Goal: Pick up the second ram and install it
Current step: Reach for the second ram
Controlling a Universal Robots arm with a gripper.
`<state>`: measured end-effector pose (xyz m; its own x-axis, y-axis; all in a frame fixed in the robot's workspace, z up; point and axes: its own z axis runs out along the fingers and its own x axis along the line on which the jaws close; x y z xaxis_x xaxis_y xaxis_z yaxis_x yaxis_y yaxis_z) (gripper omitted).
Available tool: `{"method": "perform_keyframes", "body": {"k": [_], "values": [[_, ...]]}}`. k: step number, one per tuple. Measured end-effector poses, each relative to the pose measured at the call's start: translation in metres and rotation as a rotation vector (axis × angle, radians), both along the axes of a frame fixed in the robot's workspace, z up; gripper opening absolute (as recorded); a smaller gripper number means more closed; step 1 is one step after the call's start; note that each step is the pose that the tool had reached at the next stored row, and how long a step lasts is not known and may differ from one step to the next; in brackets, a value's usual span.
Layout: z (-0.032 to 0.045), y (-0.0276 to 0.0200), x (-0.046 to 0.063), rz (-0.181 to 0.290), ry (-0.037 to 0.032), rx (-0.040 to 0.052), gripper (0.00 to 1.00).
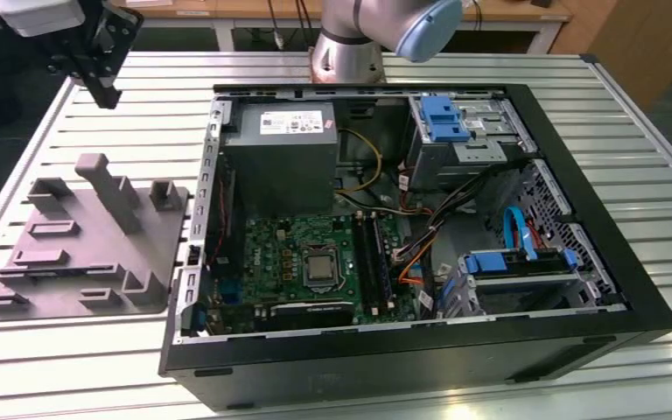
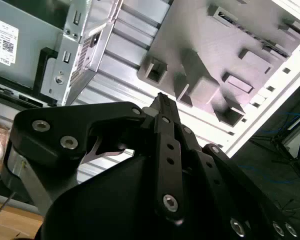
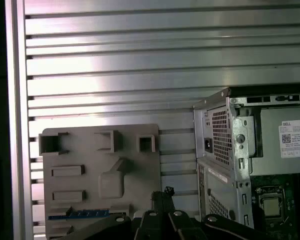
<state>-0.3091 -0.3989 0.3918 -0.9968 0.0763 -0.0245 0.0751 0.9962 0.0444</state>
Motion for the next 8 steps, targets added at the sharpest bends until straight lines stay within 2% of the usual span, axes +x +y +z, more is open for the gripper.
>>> {"method": "perform_keyframes", "body": {"k": [8], "values": [[0.0000,0.0000,-0.017,0.000,0.0001,-0.0001,0.10]]}}
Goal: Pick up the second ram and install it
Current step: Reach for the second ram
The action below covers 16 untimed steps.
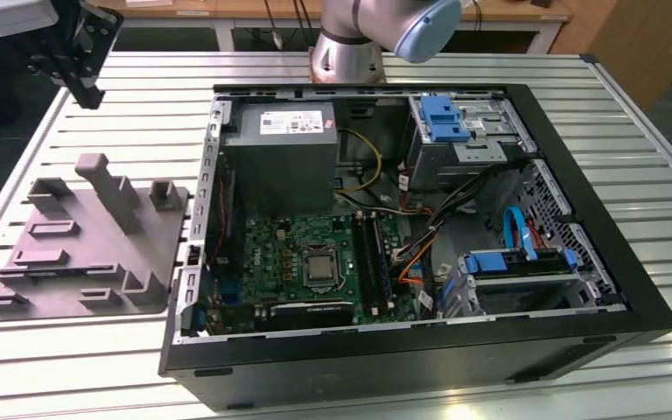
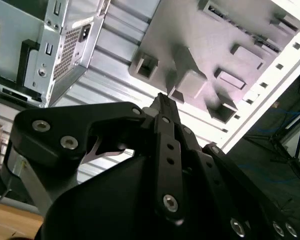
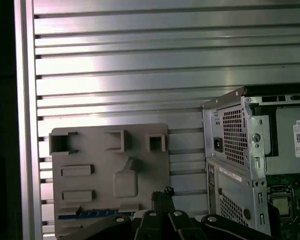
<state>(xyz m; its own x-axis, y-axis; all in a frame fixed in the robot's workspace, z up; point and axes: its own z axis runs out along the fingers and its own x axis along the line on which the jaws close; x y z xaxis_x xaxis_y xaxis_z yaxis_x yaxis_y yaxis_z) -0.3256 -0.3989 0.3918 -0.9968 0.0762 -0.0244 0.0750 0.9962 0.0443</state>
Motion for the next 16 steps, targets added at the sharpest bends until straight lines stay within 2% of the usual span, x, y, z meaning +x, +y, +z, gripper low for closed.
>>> {"method": "perform_keyframes", "body": {"k": [9,16], "values": [[0.0000,0.0000,-0.016,0.000,0.0001,-0.0001,0.10],[0.0000,0.0000,-0.016,0.000,0.0000,0.0000,0.10]]}}
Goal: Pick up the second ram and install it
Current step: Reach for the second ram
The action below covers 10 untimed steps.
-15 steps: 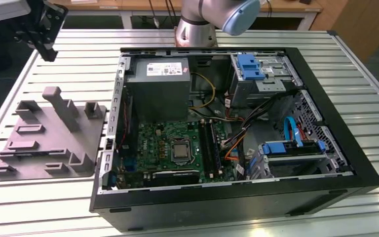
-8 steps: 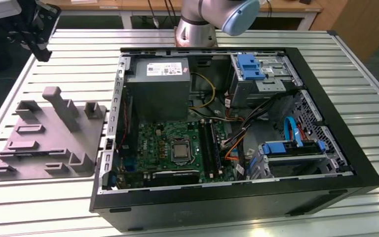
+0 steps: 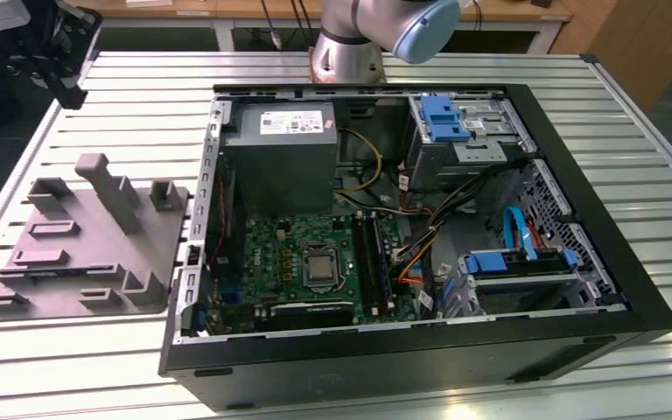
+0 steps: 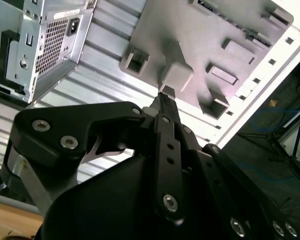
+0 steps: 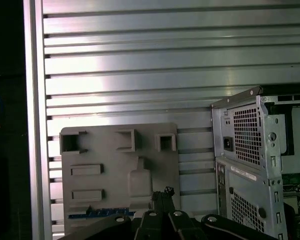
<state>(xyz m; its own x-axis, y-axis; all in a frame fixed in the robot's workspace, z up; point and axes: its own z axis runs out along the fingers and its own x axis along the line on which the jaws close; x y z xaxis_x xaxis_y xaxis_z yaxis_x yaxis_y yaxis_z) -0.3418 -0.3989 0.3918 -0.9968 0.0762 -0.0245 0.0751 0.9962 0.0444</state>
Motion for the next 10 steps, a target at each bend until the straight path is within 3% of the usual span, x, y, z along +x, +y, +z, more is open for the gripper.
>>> {"method": "perform_keyframes", "body": {"k": [4,10], "values": [[0.0000,0.0000,-0.001,0.000,0.0000,-0.0001,0.10],[-0.0009,-0.0001,-0.014,0.000,-0.0004,0.0001,0.10]]}}
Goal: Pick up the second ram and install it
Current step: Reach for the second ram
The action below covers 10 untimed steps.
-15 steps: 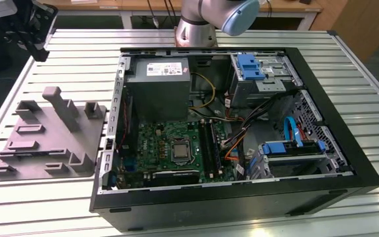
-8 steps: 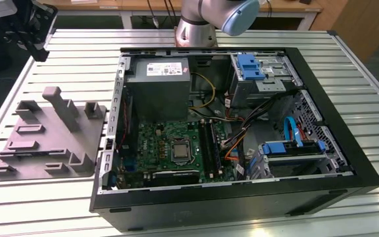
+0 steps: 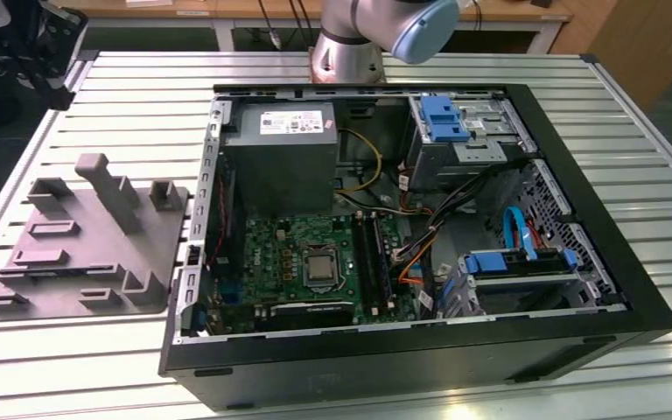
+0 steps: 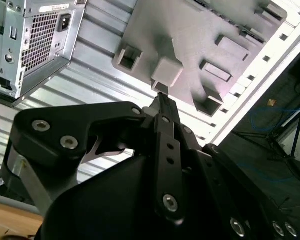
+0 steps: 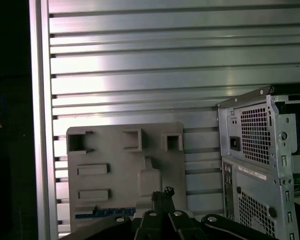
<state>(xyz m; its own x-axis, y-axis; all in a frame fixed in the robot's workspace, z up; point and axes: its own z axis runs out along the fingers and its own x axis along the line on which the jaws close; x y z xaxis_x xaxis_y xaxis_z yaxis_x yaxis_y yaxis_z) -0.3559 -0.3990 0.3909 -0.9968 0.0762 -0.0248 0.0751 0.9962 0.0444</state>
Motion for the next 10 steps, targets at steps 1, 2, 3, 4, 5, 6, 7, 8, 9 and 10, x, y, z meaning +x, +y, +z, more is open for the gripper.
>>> {"method": "perform_keyframes", "body": {"k": [1,2,3,4,5,6,7,8,9,10], "values": [[-0.0003,-0.0002,-0.002,0.000,0.0000,0.0000,0.10],[-0.0005,-0.0004,-0.004,0.000,0.0000,0.0000,0.10],[-0.0007,-0.0010,-0.006,0.000,0.0002,-0.0001,0.10],[-0.0010,-0.0023,-0.008,0.000,0.0002,-0.0001,0.10],[-0.0014,-0.0042,-0.010,0.000,0.0001,0.0000,0.10],[-0.0018,-0.0062,-0.011,0.000,0.0000,0.0000,0.10],[-0.0022,-0.0081,-0.013,0.000,0.0000,0.0001,0.10],[-0.0025,-0.0102,-0.015,0.000,0.0001,-0.0001,0.10],[-0.0031,-0.0123,-0.016,0.000,0.0001,-0.0001,0.10],[-0.0036,-0.0144,-0.018,0.000,0.0001,-0.0001,0.10]]}}
